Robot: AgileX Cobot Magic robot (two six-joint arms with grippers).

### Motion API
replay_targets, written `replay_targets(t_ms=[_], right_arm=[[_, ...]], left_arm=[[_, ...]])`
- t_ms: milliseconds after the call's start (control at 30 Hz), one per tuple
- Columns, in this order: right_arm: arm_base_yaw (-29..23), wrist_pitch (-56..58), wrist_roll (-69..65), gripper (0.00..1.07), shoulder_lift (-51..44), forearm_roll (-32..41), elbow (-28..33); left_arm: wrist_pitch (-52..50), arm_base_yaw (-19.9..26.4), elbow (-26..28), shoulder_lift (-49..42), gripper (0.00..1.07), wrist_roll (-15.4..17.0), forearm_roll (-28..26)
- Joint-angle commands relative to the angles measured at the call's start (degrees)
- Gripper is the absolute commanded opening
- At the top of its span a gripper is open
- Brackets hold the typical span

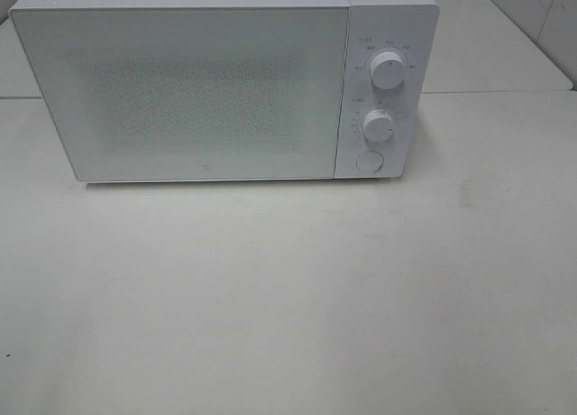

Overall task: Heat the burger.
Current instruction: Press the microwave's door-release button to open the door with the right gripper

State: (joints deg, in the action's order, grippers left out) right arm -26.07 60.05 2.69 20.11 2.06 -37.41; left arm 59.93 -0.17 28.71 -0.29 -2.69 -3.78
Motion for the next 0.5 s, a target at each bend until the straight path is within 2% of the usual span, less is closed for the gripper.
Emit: replay_targets(t_ms=[33, 67, 100, 167, 233, 267, 333, 500], right_arm=[[2.52, 1.72, -0.63, 0.76, -7.1, -0.34, 2.06], [2.52, 1.72, -0.63, 0.76, -7.1, -0.34, 2.06], [5.1, 2.41, -0.63, 0.76, -10.71, -0.4, 3.15], [6.53, 2.58, -0.63, 0.76, -12.72, -0.46, 3.9], [10.08, 2.58, -0.63, 0.76, -17.76, -0.4, 6.07], [10.08, 2.58, -0.63, 0.76, -17.76, -0.4, 6.07], [12.89, -0.69, -0.74, 0.76, -21.94, -0.23, 8.54], [13.35, -0.63, -1.09, 0.76, -21.83, -0.29, 8.37]], left_arm=[[-0.52, 0.29, -0.23, -1.43, 0.98, 0.0, -0.34], [-0.52, 0.29, -0.23, -1.43, 0.98, 0.0, -0.34], [-0.52, 0.29, -0.23, -1.43, 0.98, 0.0, -0.34], [-0.52, 0.29, -0.23, -1.43, 0.98, 0.0, -0.34], [-0.52, 0.29, -0.23, -1.43, 0.98, 0.0, -0.34], [-0.52, 0.29, -0.23, -1.43, 0.98, 0.0, -0.34], [-0.52, 0.29, -0.23, -1.43, 0.98, 0.0, -0.34], [-0.52, 0.29, -0.23, -1.26, 0.98, 0.0, -0.34]])
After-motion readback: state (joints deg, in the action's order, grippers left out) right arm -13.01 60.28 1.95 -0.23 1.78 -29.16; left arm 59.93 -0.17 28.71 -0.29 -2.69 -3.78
